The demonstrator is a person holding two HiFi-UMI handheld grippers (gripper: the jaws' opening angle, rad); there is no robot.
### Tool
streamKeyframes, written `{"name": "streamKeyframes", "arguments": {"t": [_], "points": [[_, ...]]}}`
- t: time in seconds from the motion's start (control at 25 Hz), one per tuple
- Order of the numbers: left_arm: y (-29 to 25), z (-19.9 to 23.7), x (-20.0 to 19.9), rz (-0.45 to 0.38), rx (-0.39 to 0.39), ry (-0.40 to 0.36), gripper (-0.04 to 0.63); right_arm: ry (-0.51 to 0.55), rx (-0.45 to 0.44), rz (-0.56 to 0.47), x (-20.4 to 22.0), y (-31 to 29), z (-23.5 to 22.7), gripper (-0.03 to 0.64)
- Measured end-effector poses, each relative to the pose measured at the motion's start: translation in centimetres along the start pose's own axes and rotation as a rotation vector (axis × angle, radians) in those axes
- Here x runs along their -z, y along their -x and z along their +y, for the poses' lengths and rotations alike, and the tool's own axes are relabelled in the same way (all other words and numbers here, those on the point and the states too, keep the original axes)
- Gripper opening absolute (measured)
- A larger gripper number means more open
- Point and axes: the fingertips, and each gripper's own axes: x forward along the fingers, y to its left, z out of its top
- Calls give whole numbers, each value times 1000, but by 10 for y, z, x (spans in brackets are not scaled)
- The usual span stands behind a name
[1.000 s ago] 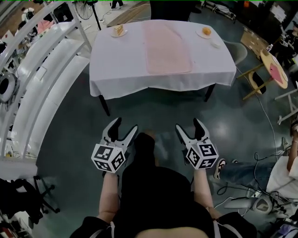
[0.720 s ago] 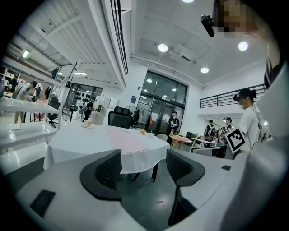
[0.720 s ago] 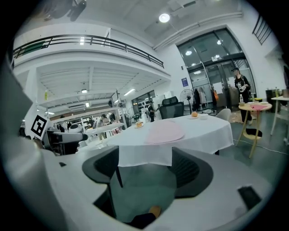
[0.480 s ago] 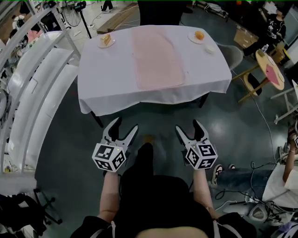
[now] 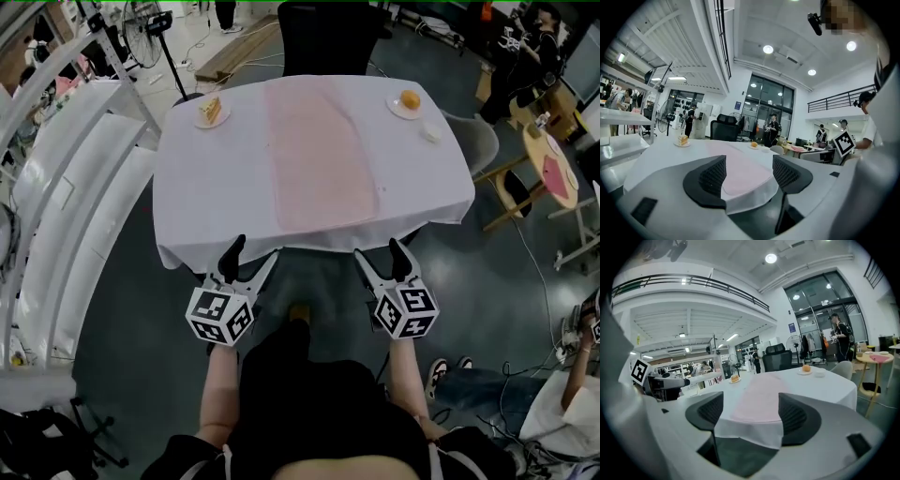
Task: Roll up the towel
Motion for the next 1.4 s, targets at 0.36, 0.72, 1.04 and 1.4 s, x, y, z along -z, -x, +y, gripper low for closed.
{"name": "streamKeyframes", "arguments": {"t": [0.36,0.72,1.04,1.4], "points": [[-77,49,-30,-1,23,-20,318,3,23,-30,-39,-74,-28,380],[-124,73,-31,25,59,-43,318,-4,45,-22,-43,-111,-50,380],[-118,81,12,178,93,-103,318,24,-13,131,-5,-117,-51,380],[-130,82,89,460,204,-345,318,222,-137,340,33,-144,-76,380]]}}
